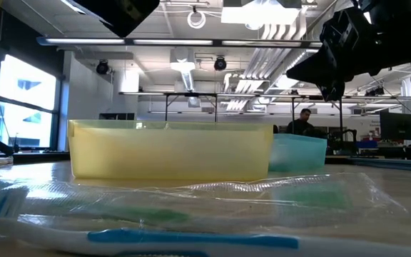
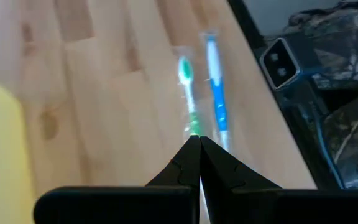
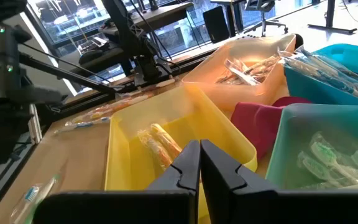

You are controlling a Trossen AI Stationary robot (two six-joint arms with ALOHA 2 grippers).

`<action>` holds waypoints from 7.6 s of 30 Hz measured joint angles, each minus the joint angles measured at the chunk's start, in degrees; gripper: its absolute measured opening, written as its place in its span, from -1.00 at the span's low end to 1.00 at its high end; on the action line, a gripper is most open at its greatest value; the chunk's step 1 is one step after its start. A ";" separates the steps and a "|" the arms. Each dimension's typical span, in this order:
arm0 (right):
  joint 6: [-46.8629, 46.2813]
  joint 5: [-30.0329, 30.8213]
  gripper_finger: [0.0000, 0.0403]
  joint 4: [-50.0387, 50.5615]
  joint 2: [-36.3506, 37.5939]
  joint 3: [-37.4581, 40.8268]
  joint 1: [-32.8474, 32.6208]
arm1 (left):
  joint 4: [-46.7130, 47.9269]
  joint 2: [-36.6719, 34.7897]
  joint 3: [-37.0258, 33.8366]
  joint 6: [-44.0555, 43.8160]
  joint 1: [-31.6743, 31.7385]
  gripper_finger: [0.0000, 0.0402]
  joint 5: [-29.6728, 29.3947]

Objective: Pick & Place Toothbrushes
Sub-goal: Put the green toothbrush into the green bin

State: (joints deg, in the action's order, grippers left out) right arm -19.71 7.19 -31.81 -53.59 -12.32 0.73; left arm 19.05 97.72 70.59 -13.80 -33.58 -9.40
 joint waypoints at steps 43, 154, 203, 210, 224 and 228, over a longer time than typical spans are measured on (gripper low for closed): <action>-2.48 1.87 -0.98 -0.07 -0.01 0.00 -5.38 | -2.67 5.50 -0.09 -3.04 -0.16 -0.49 1.04; -2.96 1.89 -0.98 1.20 0.01 0.02 -7.23 | 8.84 15.51 16.26 12.91 10.95 -1.00 10.59; -1.65 5.08 -0.98 0.67 -0.01 0.00 -9.75 | 10.56 -12.31 -1.29 19.58 33.92 -1.00 9.91; -1.67 5.09 -0.98 -0.49 0.00 0.00 -9.75 | -7.96 -21.57 -16.25 18.07 38.38 -1.00 12.34; 2.11 9.45 -0.98 -16.51 -3.25 0.00 -9.73 | -36.11 -25.88 -27.55 19.65 42.27 -1.00 19.64; 5.04 9.43 -0.98 -24.33 -7.01 0.00 -9.64 | -36.09 -25.88 -27.55 19.60 42.22 -1.00 19.64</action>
State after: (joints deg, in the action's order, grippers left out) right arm -14.68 16.62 -56.14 -60.61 -12.32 -8.91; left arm -17.04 71.83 43.05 5.79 8.64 10.24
